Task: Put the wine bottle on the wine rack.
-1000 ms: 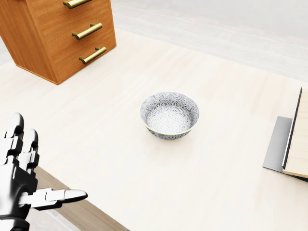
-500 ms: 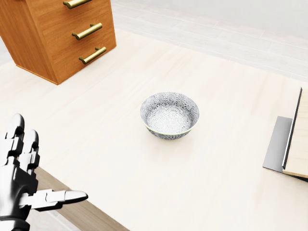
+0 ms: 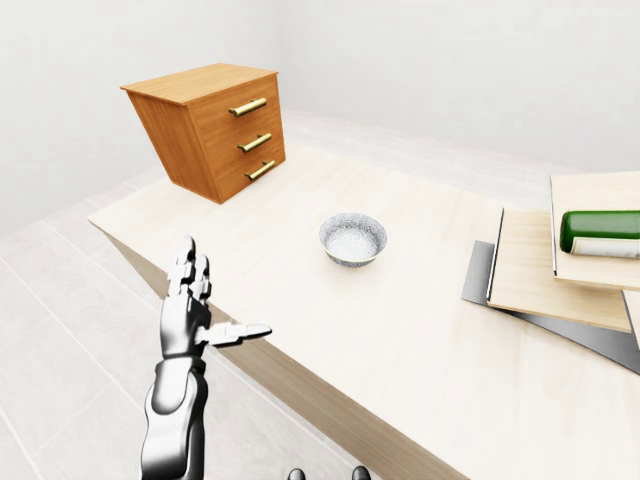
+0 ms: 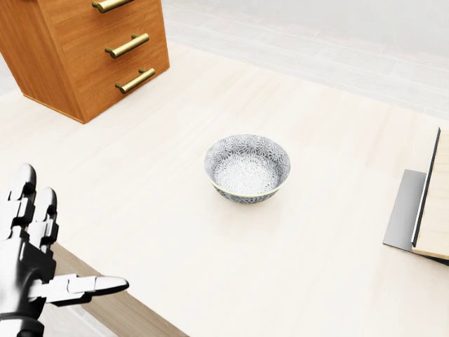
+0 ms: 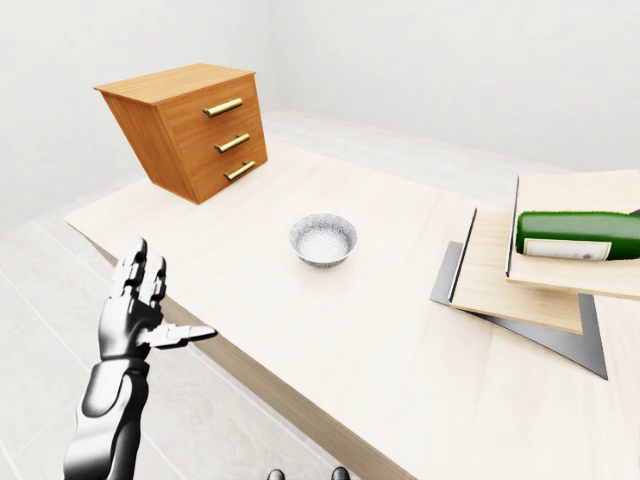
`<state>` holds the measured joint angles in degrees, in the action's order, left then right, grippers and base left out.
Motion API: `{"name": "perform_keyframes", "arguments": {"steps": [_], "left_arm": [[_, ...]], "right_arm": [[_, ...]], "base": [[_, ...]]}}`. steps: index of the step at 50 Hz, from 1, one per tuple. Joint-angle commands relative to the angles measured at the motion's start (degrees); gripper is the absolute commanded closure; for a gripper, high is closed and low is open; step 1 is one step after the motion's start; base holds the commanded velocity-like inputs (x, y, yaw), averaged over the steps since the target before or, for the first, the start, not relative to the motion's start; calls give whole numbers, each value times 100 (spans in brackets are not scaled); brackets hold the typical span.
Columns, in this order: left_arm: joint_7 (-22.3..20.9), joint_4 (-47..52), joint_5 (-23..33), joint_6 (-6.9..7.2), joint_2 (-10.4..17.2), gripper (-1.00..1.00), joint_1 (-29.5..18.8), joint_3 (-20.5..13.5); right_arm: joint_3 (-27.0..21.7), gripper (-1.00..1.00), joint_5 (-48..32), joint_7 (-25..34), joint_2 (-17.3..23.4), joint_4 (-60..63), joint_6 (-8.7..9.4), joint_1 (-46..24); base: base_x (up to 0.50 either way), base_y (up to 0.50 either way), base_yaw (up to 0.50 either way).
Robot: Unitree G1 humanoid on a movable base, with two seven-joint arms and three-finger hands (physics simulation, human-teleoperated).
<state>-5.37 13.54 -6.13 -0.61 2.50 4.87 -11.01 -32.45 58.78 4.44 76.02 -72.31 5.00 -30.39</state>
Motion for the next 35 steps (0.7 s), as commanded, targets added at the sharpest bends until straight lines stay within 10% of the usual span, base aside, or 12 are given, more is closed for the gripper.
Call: {"name": "perform_keyframes", "arguments": {"steps": [1, 35], "left_arm": [[4, 4, -4, 4, 3, -100, -11, 3], [60, 259, 119, 225, 13, -100, -134, 176]], "right_arm": [[106, -83, 93, 131, 359, 404, 0, -240], [-512, -100, 1368, -397, 1131, 2612, 0, 350]], "base": [[0, 0, 0], [0, 0, 0]]}}
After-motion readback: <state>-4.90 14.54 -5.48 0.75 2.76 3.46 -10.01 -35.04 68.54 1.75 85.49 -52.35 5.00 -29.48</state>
